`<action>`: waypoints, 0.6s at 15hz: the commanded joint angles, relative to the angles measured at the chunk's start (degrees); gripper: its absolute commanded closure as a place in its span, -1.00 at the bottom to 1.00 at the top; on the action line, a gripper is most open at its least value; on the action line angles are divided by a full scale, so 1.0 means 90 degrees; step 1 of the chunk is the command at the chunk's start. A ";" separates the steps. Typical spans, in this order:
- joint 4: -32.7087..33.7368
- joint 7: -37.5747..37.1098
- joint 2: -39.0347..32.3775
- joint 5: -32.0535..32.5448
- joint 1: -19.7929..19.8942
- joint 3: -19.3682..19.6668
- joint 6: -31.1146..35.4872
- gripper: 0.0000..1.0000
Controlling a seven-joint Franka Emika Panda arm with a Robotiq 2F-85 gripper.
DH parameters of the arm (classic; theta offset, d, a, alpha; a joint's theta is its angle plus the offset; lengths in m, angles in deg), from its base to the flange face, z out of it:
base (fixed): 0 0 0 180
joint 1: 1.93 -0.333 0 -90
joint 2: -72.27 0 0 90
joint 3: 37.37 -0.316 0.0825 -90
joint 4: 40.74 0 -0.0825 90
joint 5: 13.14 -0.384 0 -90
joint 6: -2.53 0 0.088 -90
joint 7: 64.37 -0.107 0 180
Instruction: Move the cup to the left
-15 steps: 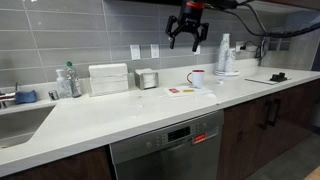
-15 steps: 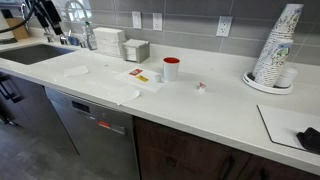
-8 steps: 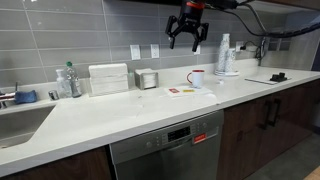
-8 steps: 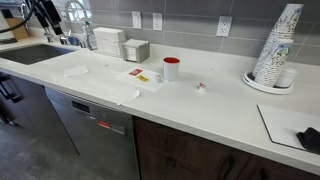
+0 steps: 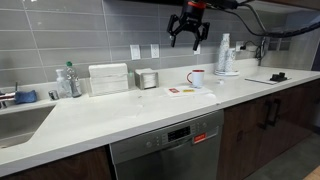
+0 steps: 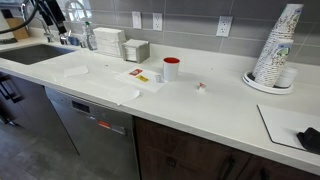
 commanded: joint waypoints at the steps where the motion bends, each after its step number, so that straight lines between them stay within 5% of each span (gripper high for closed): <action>1: 0.0386 -0.0019 -0.0513 -0.0396 0.0220 0.0432 -0.0048 -1.00; 9: 0.1359 -0.1476 -0.1951 -0.0237 0.1009 0.0932 0.0082 -1.00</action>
